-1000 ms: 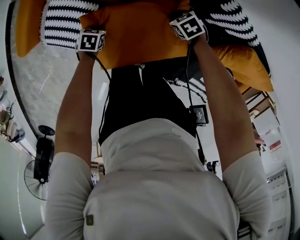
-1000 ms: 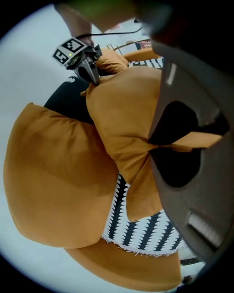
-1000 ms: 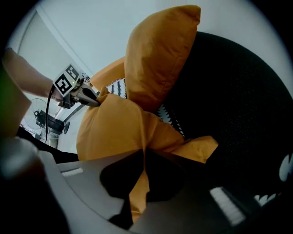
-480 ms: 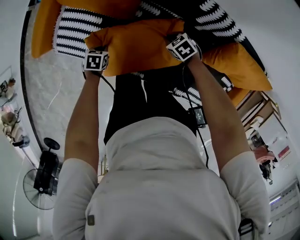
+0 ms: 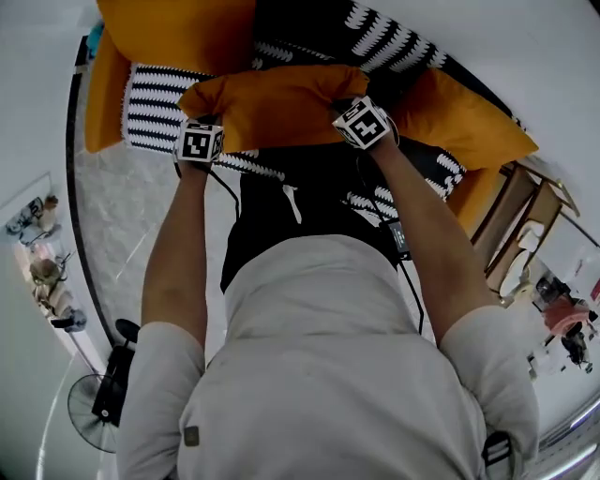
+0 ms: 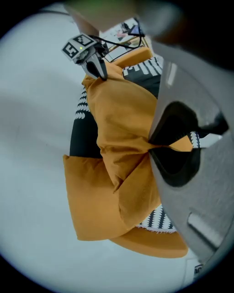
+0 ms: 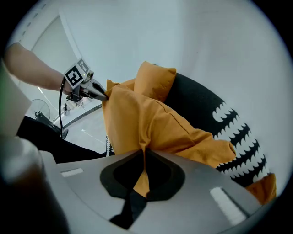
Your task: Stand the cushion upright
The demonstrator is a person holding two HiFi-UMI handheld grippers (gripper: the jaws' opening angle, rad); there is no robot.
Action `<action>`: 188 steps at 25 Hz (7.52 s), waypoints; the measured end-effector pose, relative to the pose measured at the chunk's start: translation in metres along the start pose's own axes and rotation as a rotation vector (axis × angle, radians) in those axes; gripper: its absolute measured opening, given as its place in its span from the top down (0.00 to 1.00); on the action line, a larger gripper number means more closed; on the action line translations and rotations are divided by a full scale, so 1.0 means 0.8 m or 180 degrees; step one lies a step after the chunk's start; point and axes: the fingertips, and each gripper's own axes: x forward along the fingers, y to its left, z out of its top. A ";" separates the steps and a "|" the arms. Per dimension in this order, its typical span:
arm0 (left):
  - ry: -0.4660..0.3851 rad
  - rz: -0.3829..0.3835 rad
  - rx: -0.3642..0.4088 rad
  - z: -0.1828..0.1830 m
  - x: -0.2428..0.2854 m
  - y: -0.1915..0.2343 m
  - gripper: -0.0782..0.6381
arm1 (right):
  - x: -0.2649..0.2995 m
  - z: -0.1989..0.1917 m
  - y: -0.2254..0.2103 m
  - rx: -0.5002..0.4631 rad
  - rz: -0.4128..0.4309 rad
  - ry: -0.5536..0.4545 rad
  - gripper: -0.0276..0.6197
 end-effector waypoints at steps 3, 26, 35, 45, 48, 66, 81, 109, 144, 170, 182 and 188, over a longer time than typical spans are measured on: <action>-0.0027 -0.0033 0.0250 0.040 0.000 -0.022 0.87 | -0.030 -0.013 -0.021 0.0122 -0.0126 -0.0098 0.93; -0.0178 -0.0245 0.1187 0.292 0.118 -0.067 0.78 | -0.080 -0.071 -0.194 0.0883 -0.1231 -0.0103 0.91; -0.0376 -0.0391 0.1100 0.298 0.128 -0.067 0.74 | -0.066 -0.073 -0.212 0.1202 -0.1452 -0.0162 0.87; -0.0782 -0.0424 0.1027 0.293 0.064 -0.090 0.65 | -0.120 -0.046 -0.188 0.1336 -0.1617 -0.0667 0.72; -0.0975 -0.0431 0.0898 0.293 0.030 -0.098 0.65 | -0.142 -0.034 -0.172 0.1276 -0.1623 -0.0816 0.72; -0.2347 -0.0313 0.0860 0.292 -0.282 -0.184 0.76 | -0.376 0.088 -0.004 0.0534 -0.1296 -0.2168 0.80; -0.2815 -0.0603 0.0842 0.257 -0.449 -0.284 0.89 | -0.505 0.105 0.109 0.0003 -0.0885 -0.2942 0.94; -0.2926 -0.1793 0.1616 0.100 -0.598 -0.188 0.89 | -0.513 0.149 0.388 0.0544 -0.1940 -0.3086 0.94; -0.3070 -0.1724 0.1717 -0.201 -0.710 -0.442 0.89 | -0.592 -0.153 0.655 0.0439 -0.1775 -0.3170 0.94; -0.3163 -0.1534 0.1503 -0.259 -0.746 -0.399 0.88 | -0.557 -0.097 0.722 0.0181 -0.1502 -0.3231 0.94; -0.3177 -0.1495 0.1446 -0.267 -0.747 -0.398 0.88 | -0.553 -0.098 0.726 0.0132 -0.1443 -0.3190 0.94; -0.3180 -0.1500 0.1431 -0.269 -0.742 -0.411 0.88 | -0.556 -0.108 0.725 0.0122 -0.1421 -0.3191 0.94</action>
